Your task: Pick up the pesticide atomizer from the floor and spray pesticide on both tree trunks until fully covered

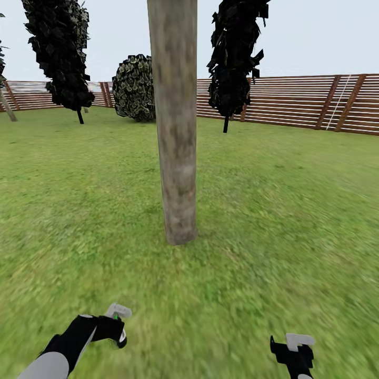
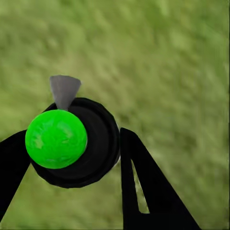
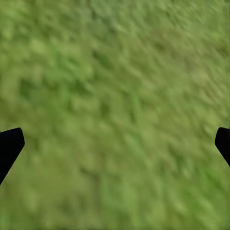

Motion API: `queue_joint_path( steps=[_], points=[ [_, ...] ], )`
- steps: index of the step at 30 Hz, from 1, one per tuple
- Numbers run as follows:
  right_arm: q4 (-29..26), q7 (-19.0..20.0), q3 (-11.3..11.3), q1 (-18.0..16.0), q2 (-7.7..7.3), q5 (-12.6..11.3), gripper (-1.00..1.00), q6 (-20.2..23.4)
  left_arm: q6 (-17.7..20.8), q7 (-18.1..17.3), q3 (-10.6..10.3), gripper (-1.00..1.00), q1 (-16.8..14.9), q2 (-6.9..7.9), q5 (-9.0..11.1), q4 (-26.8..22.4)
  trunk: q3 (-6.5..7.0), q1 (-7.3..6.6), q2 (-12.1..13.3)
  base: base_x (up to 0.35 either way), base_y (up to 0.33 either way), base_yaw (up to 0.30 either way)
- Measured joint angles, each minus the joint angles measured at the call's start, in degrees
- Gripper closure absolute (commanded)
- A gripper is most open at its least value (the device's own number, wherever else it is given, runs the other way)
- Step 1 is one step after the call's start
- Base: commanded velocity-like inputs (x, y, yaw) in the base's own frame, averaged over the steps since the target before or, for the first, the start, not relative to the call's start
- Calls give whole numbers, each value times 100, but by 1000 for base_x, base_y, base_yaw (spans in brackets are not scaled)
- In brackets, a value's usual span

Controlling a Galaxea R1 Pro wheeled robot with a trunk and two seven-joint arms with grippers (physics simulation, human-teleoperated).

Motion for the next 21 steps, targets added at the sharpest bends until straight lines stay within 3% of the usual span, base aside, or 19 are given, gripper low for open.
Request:
queue_joint_path(
  steps=[9,17,21],
  points=[
    [11,2,10,34,51,-5,-100,-6,512,16,-44,100,2,-260,96,-695,0,-2,0,76,-52,0],
    [12,-6,10,36,55,-9,-100,-7,590,21,-29,100,-10,-277,96,-785,0,-1,0,184,-204,0],
    [13,-6,10,36,55,-9,-100,-7,1111,19,-41,100,-131,-293,116,-1021,0,1,0,-119,-233,0]
  ],
)
